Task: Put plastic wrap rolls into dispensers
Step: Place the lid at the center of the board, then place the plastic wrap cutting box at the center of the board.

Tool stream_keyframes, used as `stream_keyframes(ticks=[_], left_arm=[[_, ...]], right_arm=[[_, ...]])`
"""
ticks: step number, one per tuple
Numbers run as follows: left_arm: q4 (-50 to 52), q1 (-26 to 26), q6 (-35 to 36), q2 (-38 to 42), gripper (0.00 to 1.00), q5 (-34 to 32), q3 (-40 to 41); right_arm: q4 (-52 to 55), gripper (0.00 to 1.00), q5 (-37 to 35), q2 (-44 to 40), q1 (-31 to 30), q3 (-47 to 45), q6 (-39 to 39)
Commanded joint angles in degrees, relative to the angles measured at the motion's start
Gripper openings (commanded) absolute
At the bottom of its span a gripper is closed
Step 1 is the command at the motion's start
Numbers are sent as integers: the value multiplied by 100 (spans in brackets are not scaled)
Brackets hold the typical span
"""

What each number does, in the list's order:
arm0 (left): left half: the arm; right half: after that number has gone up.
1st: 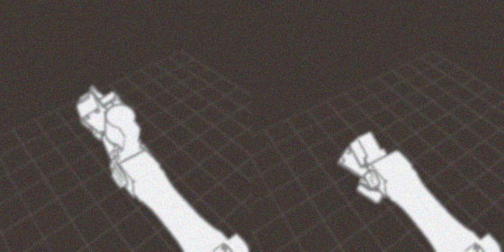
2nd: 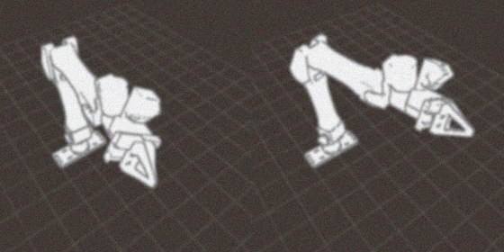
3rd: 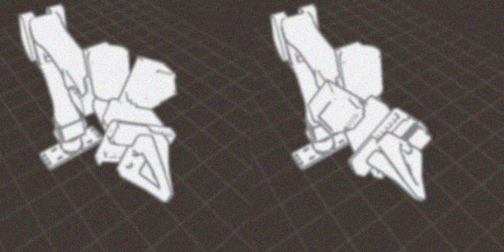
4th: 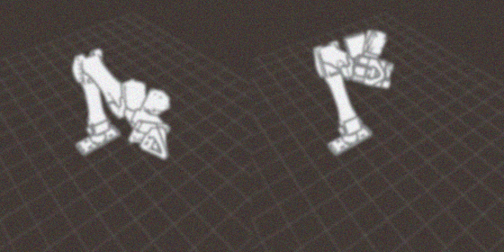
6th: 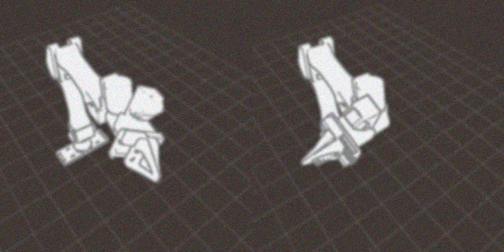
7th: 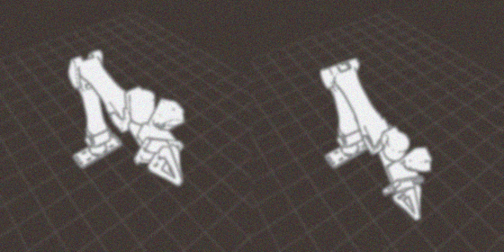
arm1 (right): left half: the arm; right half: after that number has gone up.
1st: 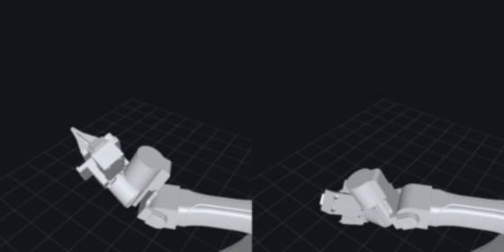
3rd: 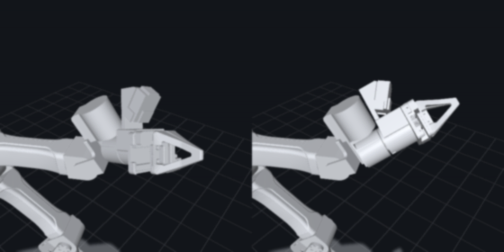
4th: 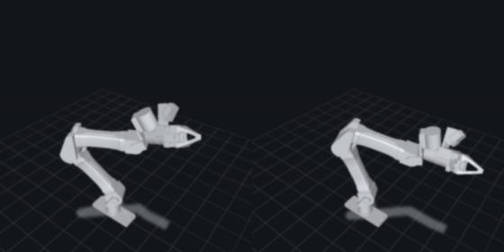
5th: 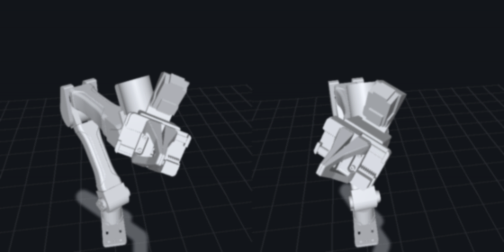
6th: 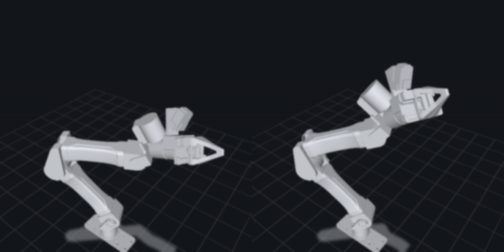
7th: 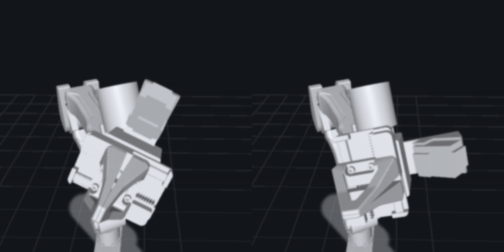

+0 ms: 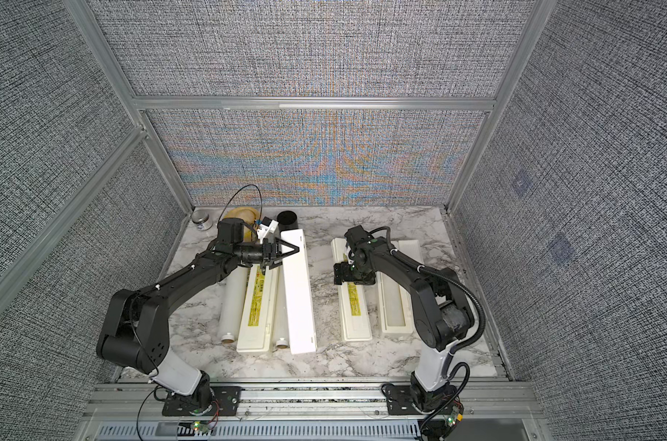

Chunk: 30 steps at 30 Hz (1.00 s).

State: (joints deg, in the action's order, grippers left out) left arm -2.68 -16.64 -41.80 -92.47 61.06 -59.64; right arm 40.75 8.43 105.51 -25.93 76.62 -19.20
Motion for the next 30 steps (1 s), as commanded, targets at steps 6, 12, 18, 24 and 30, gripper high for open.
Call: stream_keyframes(ticks=[6,12,18,24,30], left_arm=[[188,108,243,-195,72,117,-17],[213,109,269,-313,71,75,-39],[268,109,248,-416,72,-66,-124],[53,21,0,-648,72,-76,-262],[-356,-135,-332,-763,72,-40,-432]], right_arm=[[424,99,-815,515,-52,484,3],[690,99,-853,524,-41,718,101],[541,99,-363,-337,-4,531,166],[-398,92,1795,-1594,113,-51,-134],[-1813,84,3634,-2131,19,-658,-964]])
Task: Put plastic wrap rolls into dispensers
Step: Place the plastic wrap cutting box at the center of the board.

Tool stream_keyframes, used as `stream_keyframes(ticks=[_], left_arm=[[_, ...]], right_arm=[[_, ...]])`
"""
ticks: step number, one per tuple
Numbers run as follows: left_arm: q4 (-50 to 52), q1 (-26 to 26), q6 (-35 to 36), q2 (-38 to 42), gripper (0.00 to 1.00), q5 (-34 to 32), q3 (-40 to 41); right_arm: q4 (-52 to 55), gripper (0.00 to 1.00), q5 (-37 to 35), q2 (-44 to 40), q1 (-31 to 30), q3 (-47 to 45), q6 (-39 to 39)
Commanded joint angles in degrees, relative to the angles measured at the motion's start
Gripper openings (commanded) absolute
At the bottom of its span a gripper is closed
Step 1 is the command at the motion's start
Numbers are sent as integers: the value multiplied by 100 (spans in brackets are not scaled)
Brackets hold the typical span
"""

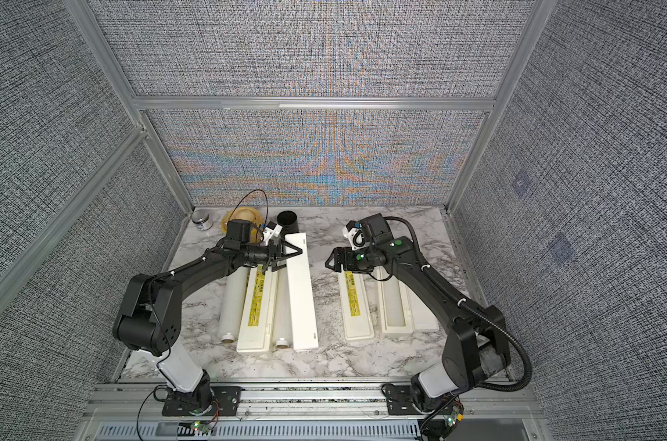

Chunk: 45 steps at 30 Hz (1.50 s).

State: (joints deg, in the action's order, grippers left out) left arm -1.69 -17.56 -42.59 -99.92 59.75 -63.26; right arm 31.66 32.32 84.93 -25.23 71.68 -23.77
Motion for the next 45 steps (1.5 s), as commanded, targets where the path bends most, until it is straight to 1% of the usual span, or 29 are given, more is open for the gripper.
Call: stream_keyframes(ticks=[1,5,7,8,11,14,15,16,17,18,21,22,24,26,28,31,33,34,38,40,42,45], left_arm=[[-578,-77,-353,-36,72,115,-87],[-1050,-223,-705,-66,72,185,-99],[-1179,-272,-799,-72,72,195,-99],[-1281,-291,-870,-74,72,210,-77],[-1892,-337,-1291,-83,72,326,11],[-2707,-362,-1814,-100,74,457,135],[-2952,-362,-1997,-100,76,519,170],[-3178,-362,-2124,-90,79,569,208],[-3392,-363,-2282,-73,83,613,254],[-3680,-362,-2421,-45,87,649,322],[-4344,-362,-2851,-20,98,728,441],[-4548,-354,-2982,-32,100,747,469],[-4845,-321,-3222,-34,100,767,499],[-4882,-279,-3240,-26,100,801,502],[-4593,-240,-3037,2,100,778,499],[-4021,-184,-2632,89,100,685,499],[-3433,-169,-2219,186,100,576,464],[-3007,-168,-1950,235,100,508,435],[-645,-169,-414,491,100,-70,138],[173,-169,67,593,99,-428,24],[547,-166,269,672,99,-705,31],[971,-182,416,780,98,-1091,98]], right_arm=[[-1126,84,1414,-69,-93,-257,-618],[-1921,83,1924,96,-224,-553,-1057],[-2504,80,2179,177,-321,-686,-1352],[-2659,76,2265,229,-356,-705,-1430],[-3047,63,2485,410,-446,-733,-1648],[-3631,45,2740,553,-450,-864,-2000],[-3839,39,2809,592,-441,-921,-2125],[-3980,31,2857,615,-439,-951,-2223],[-4119,23,2901,647,-422,-987,-2319],[-4249,17,2935,664,-397,-1031,-2411],[-4516,12,2988,639,-276,-1163,-2615],[-4554,11,2983,608,-221,-1204,-2668],[-4588,9,2957,522,-32,-1323,-2749],[-4537,7,2943,412,178,-1437,-2757],[-4317,7,2934,301,336,-1437,-2639],[-3353,6,2707,210,404,-1350,-2053],[-2804,6,2421,241,372,-1195,-1728],[-2696,7,2317,280,366,-1167,-1677],[-1946,7,1458,644,140,-877,-1409],[-1816,7,997,952,-55,-724,-1425],[-1678,7,636,1301,-275,-519,-1426],[-1132,7,-166,1760,-599,-92,-1309]])
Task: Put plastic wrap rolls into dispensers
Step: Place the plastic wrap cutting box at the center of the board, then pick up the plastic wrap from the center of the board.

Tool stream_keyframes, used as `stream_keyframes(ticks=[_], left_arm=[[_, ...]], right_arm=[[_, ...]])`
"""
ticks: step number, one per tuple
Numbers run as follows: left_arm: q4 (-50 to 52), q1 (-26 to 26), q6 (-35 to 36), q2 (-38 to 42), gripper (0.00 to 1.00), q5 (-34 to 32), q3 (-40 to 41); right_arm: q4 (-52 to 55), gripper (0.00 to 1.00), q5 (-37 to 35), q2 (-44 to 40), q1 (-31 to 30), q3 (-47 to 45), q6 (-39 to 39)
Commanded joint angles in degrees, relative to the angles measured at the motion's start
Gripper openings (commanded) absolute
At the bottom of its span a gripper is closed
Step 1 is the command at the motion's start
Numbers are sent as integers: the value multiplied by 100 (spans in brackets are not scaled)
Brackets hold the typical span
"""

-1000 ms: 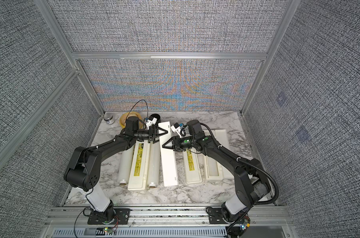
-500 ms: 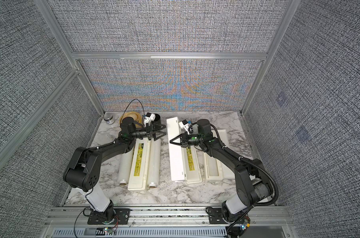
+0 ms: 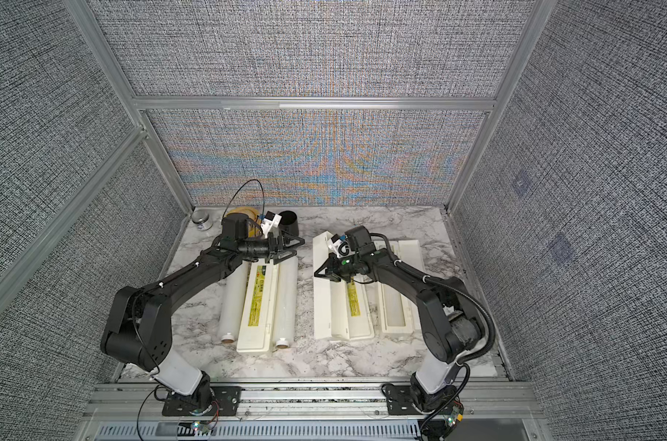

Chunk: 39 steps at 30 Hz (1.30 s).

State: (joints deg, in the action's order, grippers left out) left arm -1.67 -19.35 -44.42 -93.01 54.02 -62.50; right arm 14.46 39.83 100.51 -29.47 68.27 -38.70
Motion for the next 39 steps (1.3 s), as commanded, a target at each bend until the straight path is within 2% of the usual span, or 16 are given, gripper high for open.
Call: stream_keyframes(ticks=[1,5,7,11,12,15,16,20,25,33,39], left_arm=[[1171,-1,681,137,98,-679,23],[2134,-3,1042,181,98,-1574,-68],[2214,-11,1053,145,98,-1712,-46],[2434,-148,1102,86,97,-2041,-103],[2528,-184,1126,55,97,-2151,-151],[2637,-285,1108,32,96,-2366,-197],[2644,-317,1073,36,96,-2414,-192],[2910,-461,949,0,95,-2783,-256],[3418,-831,832,-139,94,-3350,-504],[4352,-1461,820,-638,92,-4300,-1076],[4978,-1693,777,-1011,92,-5112,-1273]], right_arm=[[793,7,-1247,333,-260,404,187],[1314,7,-2472,642,-518,740,175],[1544,7,-2846,844,-621,974,266],[1578,11,-2913,1185,-667,1247,275],[1561,18,-2846,1237,-674,1283,295],[1429,49,-2459,1256,-672,1323,372],[1372,54,-2375,1185,-665,1280,357],[1123,56,-2013,708,-562,961,293],[1015,55,-1937,-48,-338,431,335],[592,55,-1506,-729,121,-444,302],[584,55,-1415,-1156,431,-851,448]])
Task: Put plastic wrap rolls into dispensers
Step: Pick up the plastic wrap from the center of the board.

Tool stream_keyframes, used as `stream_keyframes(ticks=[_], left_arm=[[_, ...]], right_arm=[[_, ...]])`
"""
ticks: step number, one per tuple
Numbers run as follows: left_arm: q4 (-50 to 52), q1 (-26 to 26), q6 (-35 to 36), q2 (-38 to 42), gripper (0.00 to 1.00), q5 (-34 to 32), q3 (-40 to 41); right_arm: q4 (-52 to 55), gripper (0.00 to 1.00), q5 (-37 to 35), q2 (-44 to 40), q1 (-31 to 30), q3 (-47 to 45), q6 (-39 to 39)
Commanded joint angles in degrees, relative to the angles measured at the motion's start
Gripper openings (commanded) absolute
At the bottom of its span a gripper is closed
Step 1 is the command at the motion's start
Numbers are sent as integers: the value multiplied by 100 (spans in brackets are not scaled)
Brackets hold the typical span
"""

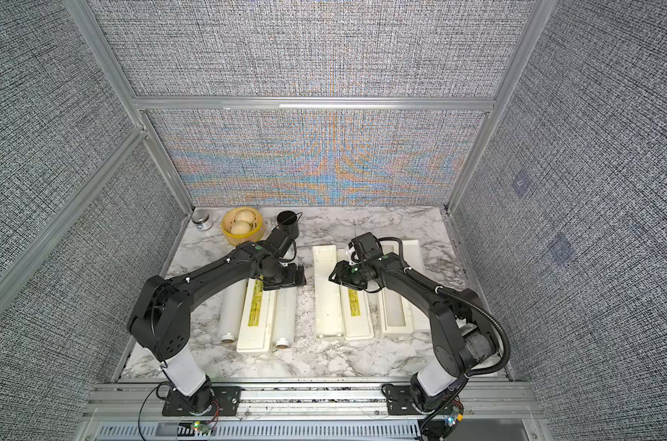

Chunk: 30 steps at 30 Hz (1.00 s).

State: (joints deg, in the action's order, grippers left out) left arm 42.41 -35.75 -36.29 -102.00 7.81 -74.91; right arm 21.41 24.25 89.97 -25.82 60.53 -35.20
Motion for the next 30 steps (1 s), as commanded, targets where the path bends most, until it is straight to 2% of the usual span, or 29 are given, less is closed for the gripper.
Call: stream_keyframes(ticks=[1,4,9,17,30], left_arm=[[591,-70,-21,-187,92,-509,-32],[683,-147,-62,-459,92,-495,-104],[427,-266,-184,-679,92,-61,-164],[327,-393,-211,-1099,84,-39,-201],[446,-416,-130,-775,61,-79,-312]], right_arm=[[-117,55,163,-137,109,-115,118],[-155,55,244,-156,182,-199,154],[-249,55,330,-130,193,-279,154],[-213,55,373,-134,214,-244,215],[-55,55,349,-161,214,-288,318]])
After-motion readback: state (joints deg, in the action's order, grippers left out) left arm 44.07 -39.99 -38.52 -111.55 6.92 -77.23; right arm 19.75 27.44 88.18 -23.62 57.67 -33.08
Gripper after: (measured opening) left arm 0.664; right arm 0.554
